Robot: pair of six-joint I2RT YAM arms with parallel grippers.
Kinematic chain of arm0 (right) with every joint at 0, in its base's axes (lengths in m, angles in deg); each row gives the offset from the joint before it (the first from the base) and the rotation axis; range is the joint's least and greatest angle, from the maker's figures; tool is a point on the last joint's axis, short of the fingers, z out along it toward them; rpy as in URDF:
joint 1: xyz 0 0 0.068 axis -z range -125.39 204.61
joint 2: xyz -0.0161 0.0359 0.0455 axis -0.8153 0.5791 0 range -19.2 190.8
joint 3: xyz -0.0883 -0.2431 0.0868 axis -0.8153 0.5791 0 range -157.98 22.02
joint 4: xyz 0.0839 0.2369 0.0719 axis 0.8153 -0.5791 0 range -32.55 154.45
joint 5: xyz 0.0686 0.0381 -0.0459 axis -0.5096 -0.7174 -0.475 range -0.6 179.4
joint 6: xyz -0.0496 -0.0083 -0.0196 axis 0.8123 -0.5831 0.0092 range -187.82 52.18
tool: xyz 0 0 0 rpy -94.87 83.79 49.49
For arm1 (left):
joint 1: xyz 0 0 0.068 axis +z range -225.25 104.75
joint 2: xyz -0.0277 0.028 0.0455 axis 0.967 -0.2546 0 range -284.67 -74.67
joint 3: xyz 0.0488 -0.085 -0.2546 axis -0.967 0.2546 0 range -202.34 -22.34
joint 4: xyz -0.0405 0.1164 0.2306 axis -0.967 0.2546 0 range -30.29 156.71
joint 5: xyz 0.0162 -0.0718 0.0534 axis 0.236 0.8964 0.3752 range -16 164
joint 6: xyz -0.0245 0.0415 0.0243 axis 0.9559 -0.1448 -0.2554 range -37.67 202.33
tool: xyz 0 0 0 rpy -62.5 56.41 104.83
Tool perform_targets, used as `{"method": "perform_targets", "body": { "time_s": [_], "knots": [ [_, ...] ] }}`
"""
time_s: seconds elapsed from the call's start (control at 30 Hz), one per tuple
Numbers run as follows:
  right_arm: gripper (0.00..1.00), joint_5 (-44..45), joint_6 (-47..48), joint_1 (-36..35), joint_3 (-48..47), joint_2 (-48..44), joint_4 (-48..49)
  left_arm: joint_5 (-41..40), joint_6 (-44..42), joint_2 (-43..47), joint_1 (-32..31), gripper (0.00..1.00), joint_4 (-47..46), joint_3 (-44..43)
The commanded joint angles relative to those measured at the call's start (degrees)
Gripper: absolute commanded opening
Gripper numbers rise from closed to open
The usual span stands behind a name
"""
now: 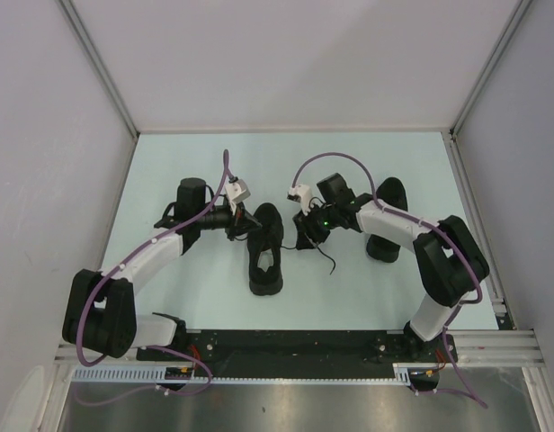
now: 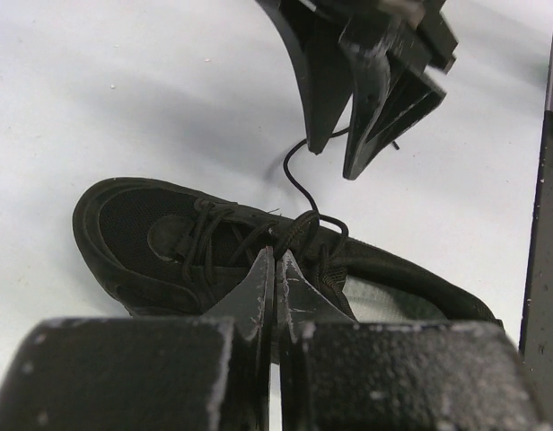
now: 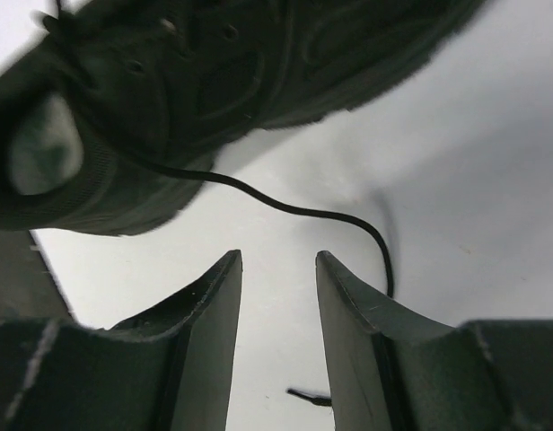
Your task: Tie the shoes
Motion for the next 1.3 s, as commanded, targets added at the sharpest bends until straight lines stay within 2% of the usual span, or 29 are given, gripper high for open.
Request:
{"method": "perform_targets", "body": {
  "time_s": [0.0, 0.27, 0.67, 0.73, 0.77, 0.8, 0.83, 0.87, 1.13, 1.27],
  "knots": [
    [0.45, 10.8, 4.9, -0.4, -0.1, 0.5, -1.9, 2.3, -0.5, 0.4, -0.4, 0.00, -1.8, -0.1],
    [0.45, 22.4, 7.2, -0.8, -0.1, 1.3, -10.5, 2.2, -1.2, -0.1, -0.4, 0.00, -2.1, -0.7],
    [0.41, 23.7, 7.5, -2.3, 1.0, 5.4, -10.4, 1.9, -2.5, 0.6, -0.9, 0.00, -1.8, -0.6],
    [0.35, 24.1, 7.5, -2.4, 1.2, 6.0, -10.0, 1.7, -2.8, 1.0, -1.1, 0.00, -1.5, -0.5],
    [0.28, 23.9, 7.5, -2.4, 1.2, 6.1, -10.1, 1.7, -2.8, 1.0, -1.0, 0.00, -1.5, -0.5],
    [0.14, 23.6, 7.3, -2.3, 1.2, 6.3, -10.2, 1.7, -2.8, 1.1, -1.0, 0.00, -1.5, -0.3],
    [0.04, 22.9, 7.2, -2.1, 1.2, 6.2, -10.4, 1.9, -2.7, 1.3, -1.0, 0.00, -1.6, -0.2],
    [0.00, 22.3, 6.8, -1.7, 1.2, 6.0, -10.5, 2.0, -2.6, 1.2, -1.0, 0.00, -1.7, -0.2],
    [0.00, 9.3, 0.9, 6.6, 1.2, -4.9, -4.1, 2.5, -4.8, 2.3, -1.1, 0.00, -0.4, 0.0],
    [0.00, 8.3, 1.1, 7.1, 1.1, -7.8, -1.1, 2.9, -5.8, 2.4, -1.1, 0.00, 1.5, -0.2]
  ]
}}
